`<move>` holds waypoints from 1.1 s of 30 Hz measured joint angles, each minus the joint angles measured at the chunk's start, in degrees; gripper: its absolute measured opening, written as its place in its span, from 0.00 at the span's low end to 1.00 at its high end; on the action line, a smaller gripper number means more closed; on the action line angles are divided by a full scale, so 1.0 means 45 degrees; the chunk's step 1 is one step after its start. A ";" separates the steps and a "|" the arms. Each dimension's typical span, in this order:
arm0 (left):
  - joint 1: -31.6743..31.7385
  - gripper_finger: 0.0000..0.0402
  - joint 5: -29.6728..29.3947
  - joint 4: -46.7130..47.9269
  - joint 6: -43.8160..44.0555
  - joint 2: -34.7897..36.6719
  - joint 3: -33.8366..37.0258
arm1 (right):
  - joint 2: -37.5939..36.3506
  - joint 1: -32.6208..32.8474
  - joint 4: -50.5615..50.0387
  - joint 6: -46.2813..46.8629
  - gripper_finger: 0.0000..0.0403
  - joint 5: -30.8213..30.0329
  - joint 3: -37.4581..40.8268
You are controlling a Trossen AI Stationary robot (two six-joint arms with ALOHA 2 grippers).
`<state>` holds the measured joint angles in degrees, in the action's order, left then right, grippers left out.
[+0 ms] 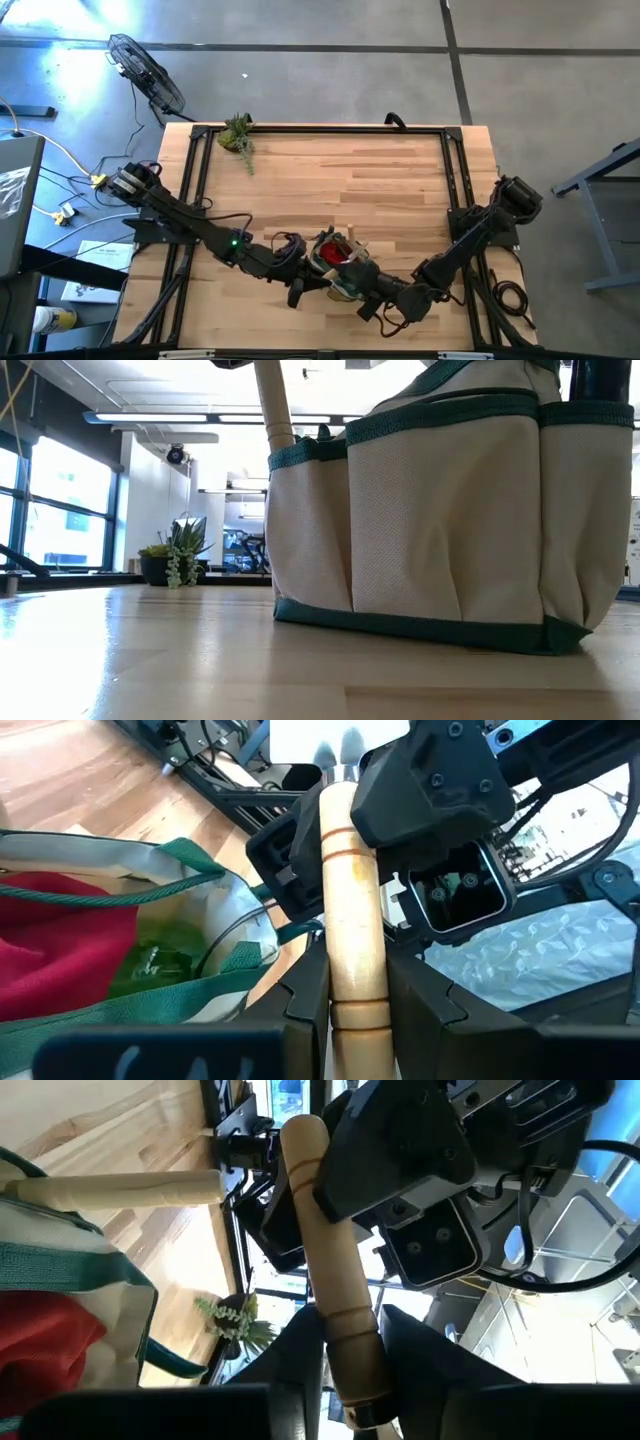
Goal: Pick & Place Garden tools in Gardening bag
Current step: Put the trowel into the light brown gardening bag
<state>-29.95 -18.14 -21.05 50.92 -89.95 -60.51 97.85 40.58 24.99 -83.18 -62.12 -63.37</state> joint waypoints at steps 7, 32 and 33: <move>-0.0005 0.22 -0.0093 0.0105 0.0063 0.0005 0.0000 | 0.0009 -0.0038 -0.0154 0.0696 0.18 -0.0015 0.0005; -0.0034 0.38 0.0642 -0.0901 -0.1278 0.1311 0.0000 | -0.0040 0.0077 0.1209 0.5744 0.15 0.0709 -0.0052; -0.0034 0.38 0.0666 -0.0897 -0.1274 0.1335 0.0000 | -0.0040 0.0046 0.1191 0.5751 0.15 0.0604 -0.0049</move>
<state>-30.11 -15.14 -25.08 45.19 -83.94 -60.51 97.67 40.79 30.35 -57.30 -59.41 -63.59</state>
